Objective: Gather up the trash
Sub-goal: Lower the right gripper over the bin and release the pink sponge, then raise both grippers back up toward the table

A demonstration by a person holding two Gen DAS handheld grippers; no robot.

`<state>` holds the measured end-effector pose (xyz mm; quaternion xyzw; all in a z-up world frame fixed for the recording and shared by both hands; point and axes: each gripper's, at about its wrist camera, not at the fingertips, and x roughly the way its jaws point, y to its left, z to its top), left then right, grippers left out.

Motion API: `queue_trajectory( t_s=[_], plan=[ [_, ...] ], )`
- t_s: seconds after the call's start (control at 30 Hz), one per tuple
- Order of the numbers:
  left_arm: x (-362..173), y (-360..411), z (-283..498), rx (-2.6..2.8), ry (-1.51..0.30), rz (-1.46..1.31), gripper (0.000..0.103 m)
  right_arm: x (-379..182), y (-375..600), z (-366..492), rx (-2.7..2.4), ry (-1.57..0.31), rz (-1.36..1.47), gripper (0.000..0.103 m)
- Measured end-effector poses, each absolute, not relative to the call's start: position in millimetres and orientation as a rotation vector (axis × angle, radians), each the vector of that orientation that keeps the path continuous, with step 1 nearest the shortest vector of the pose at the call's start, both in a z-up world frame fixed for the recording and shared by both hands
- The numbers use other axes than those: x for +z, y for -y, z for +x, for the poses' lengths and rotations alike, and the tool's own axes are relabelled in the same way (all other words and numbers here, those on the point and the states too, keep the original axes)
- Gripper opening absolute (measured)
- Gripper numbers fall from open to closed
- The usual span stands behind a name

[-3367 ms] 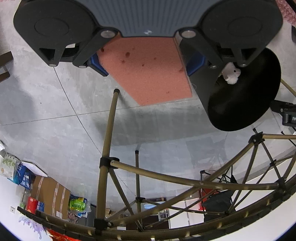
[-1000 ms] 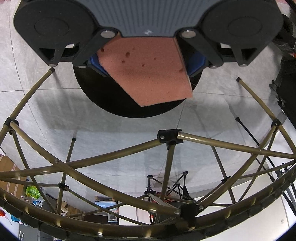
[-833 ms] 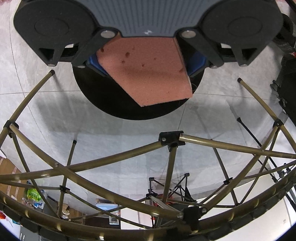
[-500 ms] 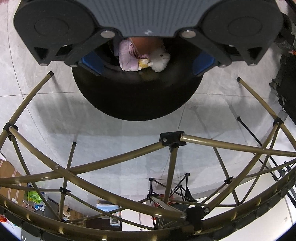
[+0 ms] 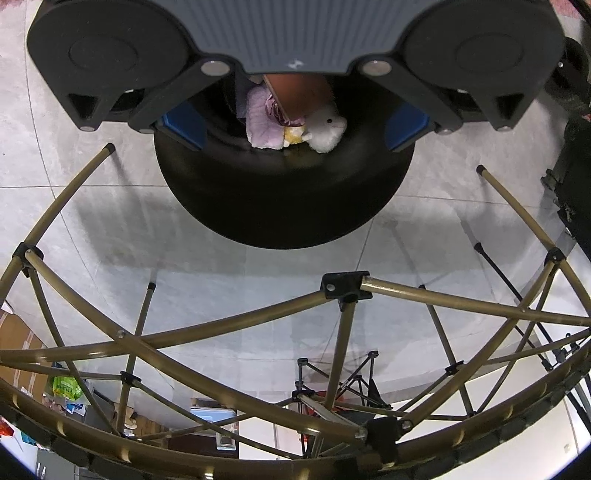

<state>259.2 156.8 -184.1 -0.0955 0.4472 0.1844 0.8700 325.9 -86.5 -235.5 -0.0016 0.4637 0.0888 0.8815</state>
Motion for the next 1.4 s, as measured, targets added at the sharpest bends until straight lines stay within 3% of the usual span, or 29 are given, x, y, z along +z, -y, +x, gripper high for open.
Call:
queue_trajectory(
  t_s=[0.4,0.9,1.4],
  plan=[
    [-157,-143,243,0.35,-0.832,-0.171,0.103,-215,96,309,0.206,-0.919,0.006,0.103],
    [-86,-124,223,0.265,-0.634,-0.224,0.103,-131,139,278,0.206,-0.654,0.03,0.103],
    [-34,-89,255,0.248,-0.511,-0.169,0.103,-74,167,289,0.238,-0.465,0.064,0.103]
  ],
)
